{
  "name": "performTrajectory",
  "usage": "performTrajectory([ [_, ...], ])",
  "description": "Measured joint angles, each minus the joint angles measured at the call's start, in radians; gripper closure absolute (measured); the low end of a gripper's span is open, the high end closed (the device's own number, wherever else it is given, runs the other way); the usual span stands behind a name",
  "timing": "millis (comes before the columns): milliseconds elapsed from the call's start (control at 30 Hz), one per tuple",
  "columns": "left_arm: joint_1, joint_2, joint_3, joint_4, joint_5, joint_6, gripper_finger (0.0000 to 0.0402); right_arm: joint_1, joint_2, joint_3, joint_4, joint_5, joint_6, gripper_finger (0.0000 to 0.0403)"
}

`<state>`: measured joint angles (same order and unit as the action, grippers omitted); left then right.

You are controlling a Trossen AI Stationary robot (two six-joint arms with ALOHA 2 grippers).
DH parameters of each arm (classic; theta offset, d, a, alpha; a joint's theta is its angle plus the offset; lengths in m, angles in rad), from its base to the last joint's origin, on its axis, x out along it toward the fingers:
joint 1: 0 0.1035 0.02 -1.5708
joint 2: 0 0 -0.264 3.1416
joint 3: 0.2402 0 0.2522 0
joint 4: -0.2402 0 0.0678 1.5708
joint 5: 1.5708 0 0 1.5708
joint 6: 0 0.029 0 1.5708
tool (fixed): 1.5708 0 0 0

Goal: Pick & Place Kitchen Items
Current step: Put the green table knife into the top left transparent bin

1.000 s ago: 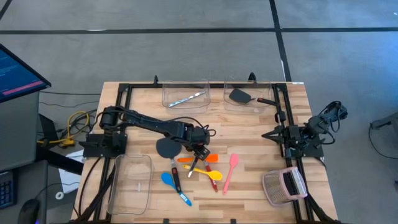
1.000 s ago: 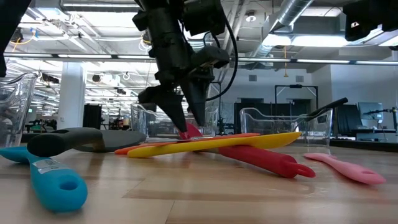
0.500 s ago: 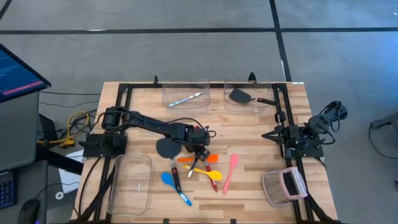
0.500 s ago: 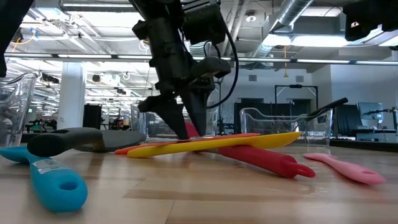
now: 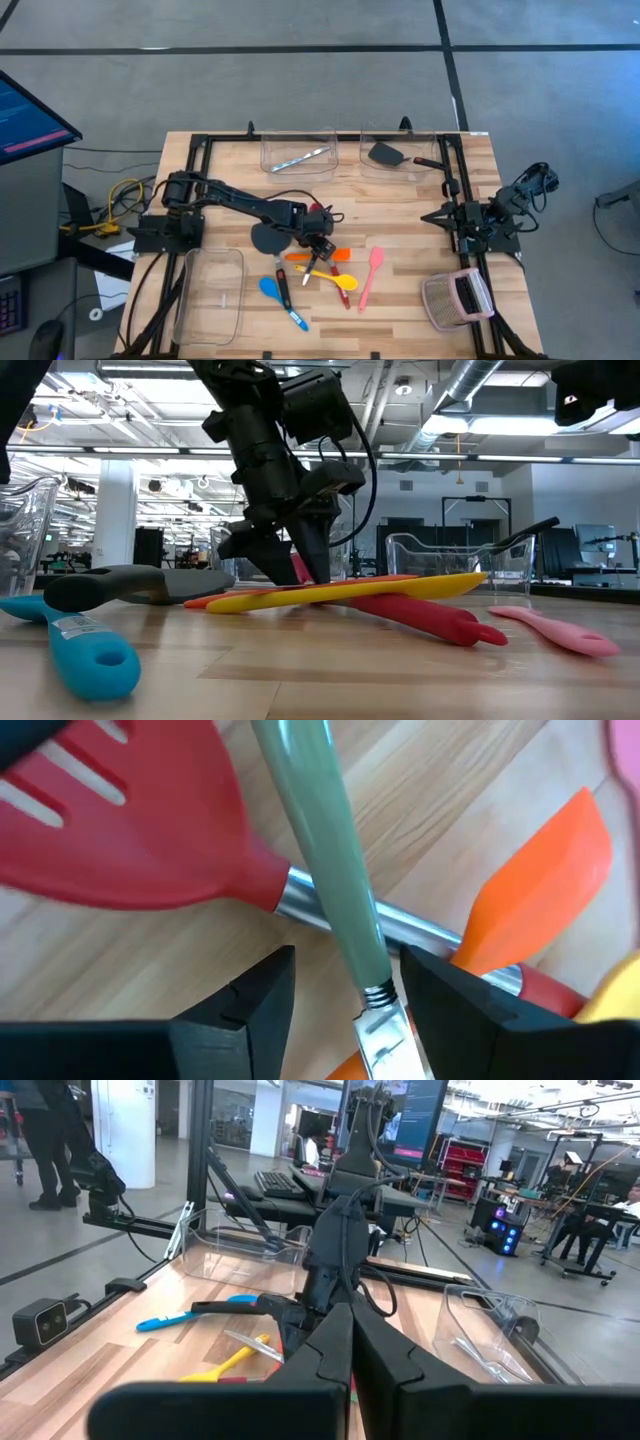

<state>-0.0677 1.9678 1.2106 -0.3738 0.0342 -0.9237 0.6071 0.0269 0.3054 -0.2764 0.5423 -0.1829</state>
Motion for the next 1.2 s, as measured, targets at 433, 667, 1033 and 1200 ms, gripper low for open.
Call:
performTrajectory([
  [433,0.0,-0.001,-0.008,0.035,0.003,0.0,0.03,0.0,0.0,0.0,0.0,0.0,0.0,0.0403],
  [667,0.0,-0.001,-0.009,0.04,0.024,0.004,0.0369,0.0,0.0,0.0,0.0,0.0,0.0,0.0403],
  [1033,0.0,-0.064,-0.015,0.034,-0.019,0.052,0.0392,0.0,0.0,0.0,-0.001,0.0,0.0,0.0403],
  [1200,0.0,-0.147,-0.014,0.034,-0.063,0.056,0.0393,0.0,0.0,0.0,-0.001,0.0,0.0,0.0403],
])
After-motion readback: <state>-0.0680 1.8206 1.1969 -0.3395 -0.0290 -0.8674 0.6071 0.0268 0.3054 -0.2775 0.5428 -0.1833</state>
